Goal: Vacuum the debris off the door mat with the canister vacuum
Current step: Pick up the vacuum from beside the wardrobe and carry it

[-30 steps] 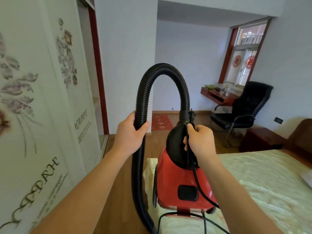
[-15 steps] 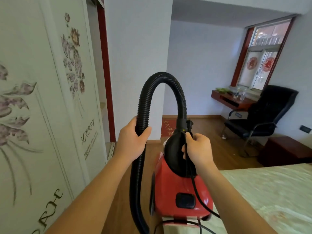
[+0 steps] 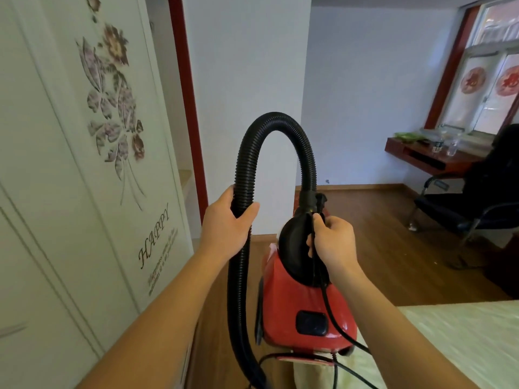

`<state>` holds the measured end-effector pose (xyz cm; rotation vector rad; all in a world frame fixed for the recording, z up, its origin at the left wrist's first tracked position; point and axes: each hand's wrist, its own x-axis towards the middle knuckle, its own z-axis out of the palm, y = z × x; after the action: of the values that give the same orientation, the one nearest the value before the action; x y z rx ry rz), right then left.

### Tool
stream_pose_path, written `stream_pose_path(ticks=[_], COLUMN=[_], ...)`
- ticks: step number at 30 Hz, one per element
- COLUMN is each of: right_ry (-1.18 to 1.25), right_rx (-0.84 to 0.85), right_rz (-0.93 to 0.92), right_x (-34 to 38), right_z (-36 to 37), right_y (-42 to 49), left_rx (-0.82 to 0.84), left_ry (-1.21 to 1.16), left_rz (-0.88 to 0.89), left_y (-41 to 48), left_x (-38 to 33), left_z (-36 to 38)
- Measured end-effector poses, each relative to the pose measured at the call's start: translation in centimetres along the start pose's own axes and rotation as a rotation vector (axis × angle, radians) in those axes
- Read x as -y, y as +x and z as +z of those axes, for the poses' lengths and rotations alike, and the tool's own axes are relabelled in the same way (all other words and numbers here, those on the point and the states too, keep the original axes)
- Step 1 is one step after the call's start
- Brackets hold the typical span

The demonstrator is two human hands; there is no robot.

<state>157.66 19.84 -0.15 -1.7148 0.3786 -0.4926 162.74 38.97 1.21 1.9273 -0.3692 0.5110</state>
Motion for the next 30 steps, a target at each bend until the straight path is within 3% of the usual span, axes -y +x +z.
stream_pose_path(ticks=[14,30], right_ry=[0.018,-0.037], right_rx=[0.056,-0.136], right_rz=[-0.062,-0.024], right_x=[0.7,-2.6], right_z=[2.1,6.8], right_y=[23.6,45.7], left_rx=[-0.061,0.127], left_ry=[0.029,-0.131], left_rz=[0.021,0.08], left_y=[19.0,40.5], left_x=[4.4,14.8], left_z=[11.7,24.8])
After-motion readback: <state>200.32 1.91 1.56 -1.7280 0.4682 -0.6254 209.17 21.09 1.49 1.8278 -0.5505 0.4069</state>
